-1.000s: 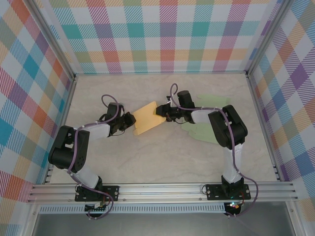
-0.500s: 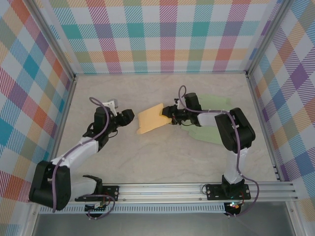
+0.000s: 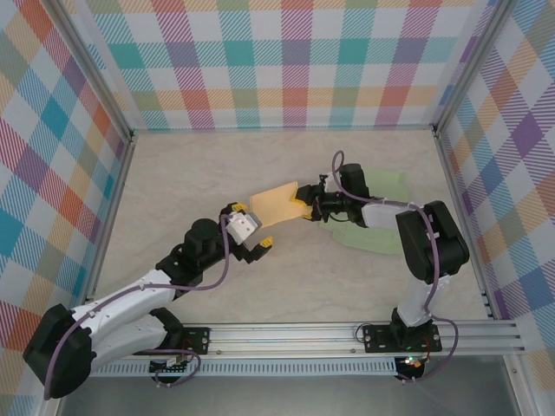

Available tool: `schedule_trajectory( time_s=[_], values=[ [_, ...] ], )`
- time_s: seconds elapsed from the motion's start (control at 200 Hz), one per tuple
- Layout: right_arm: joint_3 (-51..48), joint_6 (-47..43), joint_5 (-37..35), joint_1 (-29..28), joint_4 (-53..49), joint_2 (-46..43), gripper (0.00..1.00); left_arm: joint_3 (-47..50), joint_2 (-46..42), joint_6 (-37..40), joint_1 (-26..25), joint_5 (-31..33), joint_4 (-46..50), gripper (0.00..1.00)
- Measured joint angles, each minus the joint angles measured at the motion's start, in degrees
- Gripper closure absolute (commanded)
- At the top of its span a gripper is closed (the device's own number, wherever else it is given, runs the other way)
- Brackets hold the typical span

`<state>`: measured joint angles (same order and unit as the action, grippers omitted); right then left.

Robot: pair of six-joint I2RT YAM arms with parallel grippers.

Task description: Fold the paper box

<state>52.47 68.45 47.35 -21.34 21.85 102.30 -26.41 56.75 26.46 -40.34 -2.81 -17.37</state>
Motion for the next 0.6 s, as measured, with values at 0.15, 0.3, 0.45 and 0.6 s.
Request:
schedule_trajectory(
  time_s=[0.15,0.3,0.45,0.6],
  values=[
    [-0.8,1.0,0.7,0.0,-0.3,-0.9,0.58,-3.6,6.7,8.2,-2.7,6.2,3.8,0.00],
    [-1.3,1.6,1.3,0.0,-0.9,-0.9,0.58,-6.3,13.8,14.1,-4.8,12.1,4.9,0.00],
    [-1.3,1.7,1.4,-0.2,-1.1,-0.9,0.58,-8.1,18.8,17.8,-5.4,17.1,4.2,0.06],
    [-1.4,2.1,1.6,-0.5,-1.1,-0.9,0.57,-10.3,23.1,20.2,-5.4,22.0,2.6,0.14]
  ],
)
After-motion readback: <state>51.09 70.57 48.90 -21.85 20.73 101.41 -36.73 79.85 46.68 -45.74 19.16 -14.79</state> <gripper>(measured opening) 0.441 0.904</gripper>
